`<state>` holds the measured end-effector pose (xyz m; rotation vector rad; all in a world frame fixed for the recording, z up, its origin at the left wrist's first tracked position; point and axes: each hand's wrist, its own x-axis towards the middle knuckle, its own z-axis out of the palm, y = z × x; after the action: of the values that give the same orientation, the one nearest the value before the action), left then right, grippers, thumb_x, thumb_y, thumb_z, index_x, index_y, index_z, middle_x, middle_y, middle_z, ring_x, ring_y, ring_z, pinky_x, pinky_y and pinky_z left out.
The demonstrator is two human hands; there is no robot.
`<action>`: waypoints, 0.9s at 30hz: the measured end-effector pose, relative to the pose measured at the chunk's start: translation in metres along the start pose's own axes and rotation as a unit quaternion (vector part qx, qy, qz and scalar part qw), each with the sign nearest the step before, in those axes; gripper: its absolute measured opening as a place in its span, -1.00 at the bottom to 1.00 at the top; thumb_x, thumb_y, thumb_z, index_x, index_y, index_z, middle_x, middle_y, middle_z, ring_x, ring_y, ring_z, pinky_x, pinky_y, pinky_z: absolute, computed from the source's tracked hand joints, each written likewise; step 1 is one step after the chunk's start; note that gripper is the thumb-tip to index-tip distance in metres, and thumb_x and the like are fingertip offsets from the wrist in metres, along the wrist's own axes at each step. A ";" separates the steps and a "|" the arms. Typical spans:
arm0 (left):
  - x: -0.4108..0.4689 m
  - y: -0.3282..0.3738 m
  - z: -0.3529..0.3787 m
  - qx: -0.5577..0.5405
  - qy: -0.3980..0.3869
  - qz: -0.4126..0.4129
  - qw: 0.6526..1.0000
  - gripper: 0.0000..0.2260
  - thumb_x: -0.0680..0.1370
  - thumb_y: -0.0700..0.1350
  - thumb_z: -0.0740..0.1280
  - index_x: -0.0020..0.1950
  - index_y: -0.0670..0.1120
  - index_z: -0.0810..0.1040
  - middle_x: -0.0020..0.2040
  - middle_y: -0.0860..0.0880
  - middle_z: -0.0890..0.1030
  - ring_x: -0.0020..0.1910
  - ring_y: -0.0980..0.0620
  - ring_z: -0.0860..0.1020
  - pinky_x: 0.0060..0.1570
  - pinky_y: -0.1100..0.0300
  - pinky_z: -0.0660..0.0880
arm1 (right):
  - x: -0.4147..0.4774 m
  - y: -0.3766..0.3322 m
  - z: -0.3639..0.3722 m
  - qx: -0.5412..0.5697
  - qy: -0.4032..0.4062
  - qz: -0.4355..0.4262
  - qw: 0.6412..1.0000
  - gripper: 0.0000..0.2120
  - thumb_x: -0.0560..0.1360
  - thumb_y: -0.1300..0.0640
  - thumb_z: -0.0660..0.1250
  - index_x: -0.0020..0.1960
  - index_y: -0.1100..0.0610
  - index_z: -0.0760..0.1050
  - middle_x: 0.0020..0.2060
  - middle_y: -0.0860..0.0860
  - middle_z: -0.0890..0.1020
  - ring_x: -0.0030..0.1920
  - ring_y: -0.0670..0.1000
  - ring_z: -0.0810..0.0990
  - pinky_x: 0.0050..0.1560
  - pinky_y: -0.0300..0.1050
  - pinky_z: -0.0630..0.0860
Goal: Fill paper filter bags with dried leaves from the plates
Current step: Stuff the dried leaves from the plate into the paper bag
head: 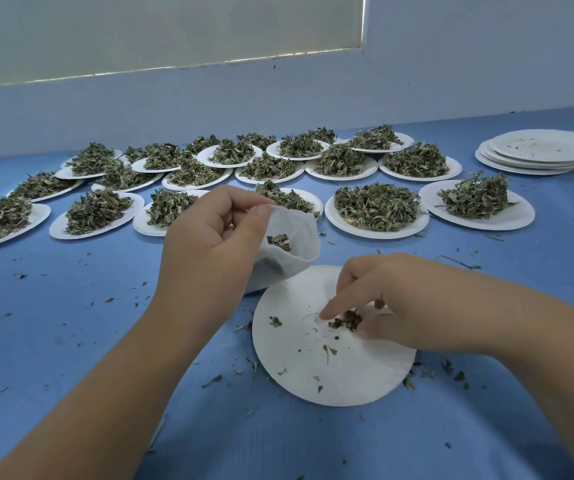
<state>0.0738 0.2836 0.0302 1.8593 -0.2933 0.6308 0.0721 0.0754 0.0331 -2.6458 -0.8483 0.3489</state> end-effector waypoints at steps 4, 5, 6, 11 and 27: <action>0.000 0.000 -0.001 -0.002 -0.003 0.001 1.000 -0.81 0.59 -0.13 0.32 -0.14 0.14 0.61 -0.42 0.15 0.46 -0.50 0.18 0.32 -0.47 0.38 0.30 | 0.005 -0.003 0.004 -0.056 -0.006 -0.011 0.998 -0.65 0.57 0.15 0.29 0.23 -0.25 0.53 0.00 -0.28 0.43 -0.17 -0.30 0.37 -0.16 -0.47 0.29; 0.000 0.001 -0.001 -0.002 -0.003 0.001 1.000 -0.81 0.58 -0.13 0.32 -0.14 0.14 0.61 -0.42 0.15 0.46 -0.50 0.19 0.32 -0.47 0.39 0.30 | 0.006 -0.004 0.004 -0.061 -0.004 -0.011 0.998 -0.67 0.58 0.14 0.28 0.22 -0.23 0.54 0.01 -0.27 0.44 -0.16 -0.27 0.38 -0.16 -0.45 0.30; 0.000 0.000 -0.001 -0.001 -0.002 0.000 1.000 -0.81 0.58 -0.13 0.32 -0.14 0.14 0.61 -0.43 0.16 0.47 -0.50 0.20 0.33 -0.47 0.41 0.30 | 0.006 -0.004 0.004 -0.065 -0.001 -0.011 0.998 -0.69 0.58 0.13 0.29 0.21 -0.22 0.56 0.01 -0.27 0.46 -0.13 -0.24 0.41 -0.15 -0.42 0.31; 0.000 0.000 -0.001 0.000 -0.001 -0.004 1.000 -0.83 0.59 -0.13 0.31 -0.12 0.12 0.61 -0.43 0.18 0.47 -0.51 0.20 0.32 -0.47 0.41 0.29 | 0.005 -0.008 0.005 -0.100 0.006 -0.017 0.995 -0.75 0.58 0.09 0.27 0.17 -0.16 0.61 0.08 -0.22 0.53 0.04 -0.19 0.48 0.00 -0.31 0.39; -0.004 0.006 0.004 0.001 -0.007 -0.010 1.000 -0.80 0.57 -0.15 0.32 -0.15 0.13 0.61 -0.41 0.19 0.49 -0.47 0.21 0.35 -0.45 0.43 0.31 | 0.003 -0.013 0.010 -0.128 0.062 -0.021 0.990 -0.74 0.50 0.14 0.21 0.00 -0.07 0.64 -0.08 -0.11 0.63 -0.04 -0.07 0.56 -0.01 -0.10 0.54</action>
<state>0.0686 0.2777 0.0313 1.8672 -0.2831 0.6062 0.0647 0.0900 0.0284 -2.8413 -0.9638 0.0651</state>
